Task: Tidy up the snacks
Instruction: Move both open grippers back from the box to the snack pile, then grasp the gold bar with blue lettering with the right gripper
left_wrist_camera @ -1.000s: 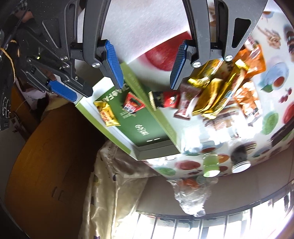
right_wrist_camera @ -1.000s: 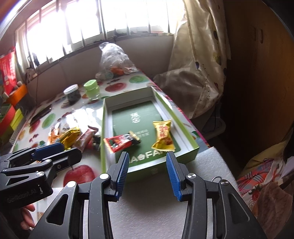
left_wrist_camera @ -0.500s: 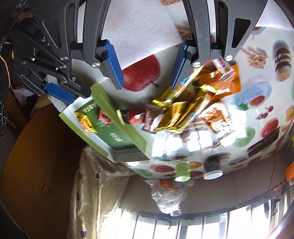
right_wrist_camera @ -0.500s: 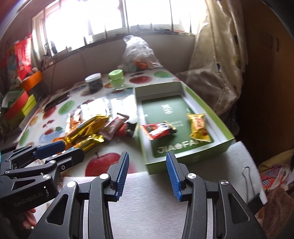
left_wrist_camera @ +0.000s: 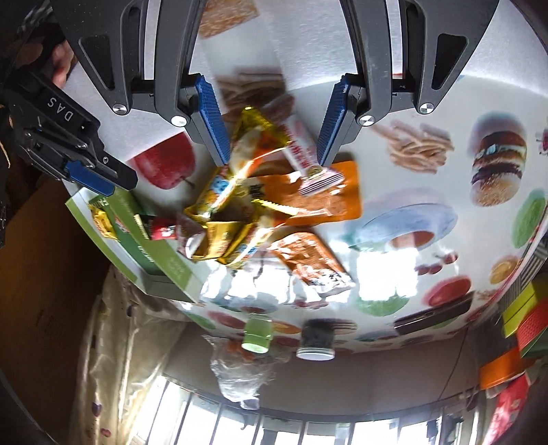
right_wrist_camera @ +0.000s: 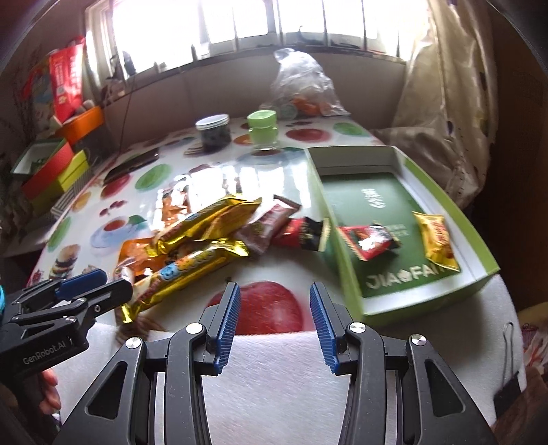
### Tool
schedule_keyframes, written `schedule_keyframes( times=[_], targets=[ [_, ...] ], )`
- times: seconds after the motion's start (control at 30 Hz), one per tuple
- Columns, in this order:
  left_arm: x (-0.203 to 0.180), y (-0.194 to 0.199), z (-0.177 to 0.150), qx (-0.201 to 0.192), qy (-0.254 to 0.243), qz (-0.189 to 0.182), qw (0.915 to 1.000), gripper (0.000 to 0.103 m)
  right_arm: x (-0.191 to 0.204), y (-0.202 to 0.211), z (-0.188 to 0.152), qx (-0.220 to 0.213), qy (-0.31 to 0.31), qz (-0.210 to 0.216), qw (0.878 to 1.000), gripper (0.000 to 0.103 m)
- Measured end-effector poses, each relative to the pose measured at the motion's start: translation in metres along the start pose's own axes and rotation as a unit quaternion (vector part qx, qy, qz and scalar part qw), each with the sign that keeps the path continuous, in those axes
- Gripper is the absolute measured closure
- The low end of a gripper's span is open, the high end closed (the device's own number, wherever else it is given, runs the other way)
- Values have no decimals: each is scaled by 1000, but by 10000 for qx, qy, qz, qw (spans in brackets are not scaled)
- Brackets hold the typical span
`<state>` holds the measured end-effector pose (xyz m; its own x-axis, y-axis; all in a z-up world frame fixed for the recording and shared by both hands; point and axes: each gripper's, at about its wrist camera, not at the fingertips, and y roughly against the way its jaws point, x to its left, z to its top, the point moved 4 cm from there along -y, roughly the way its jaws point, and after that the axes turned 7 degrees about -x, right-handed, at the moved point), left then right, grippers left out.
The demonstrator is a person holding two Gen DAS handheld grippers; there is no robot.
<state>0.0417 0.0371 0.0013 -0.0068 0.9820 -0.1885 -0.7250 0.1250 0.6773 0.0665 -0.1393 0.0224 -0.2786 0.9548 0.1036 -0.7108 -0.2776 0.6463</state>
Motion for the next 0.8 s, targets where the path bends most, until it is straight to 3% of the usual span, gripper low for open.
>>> schedule_keyframes(
  times=[0.4,0.8],
  targets=[
    [42,1,-1,-25,379,160,9991,49,36,-37,7,393,-230,503,9977,62],
    [55,-4,-4,55,625,108,9980,49,43,-58,16,573,-754,615,9936,62]
  ],
)
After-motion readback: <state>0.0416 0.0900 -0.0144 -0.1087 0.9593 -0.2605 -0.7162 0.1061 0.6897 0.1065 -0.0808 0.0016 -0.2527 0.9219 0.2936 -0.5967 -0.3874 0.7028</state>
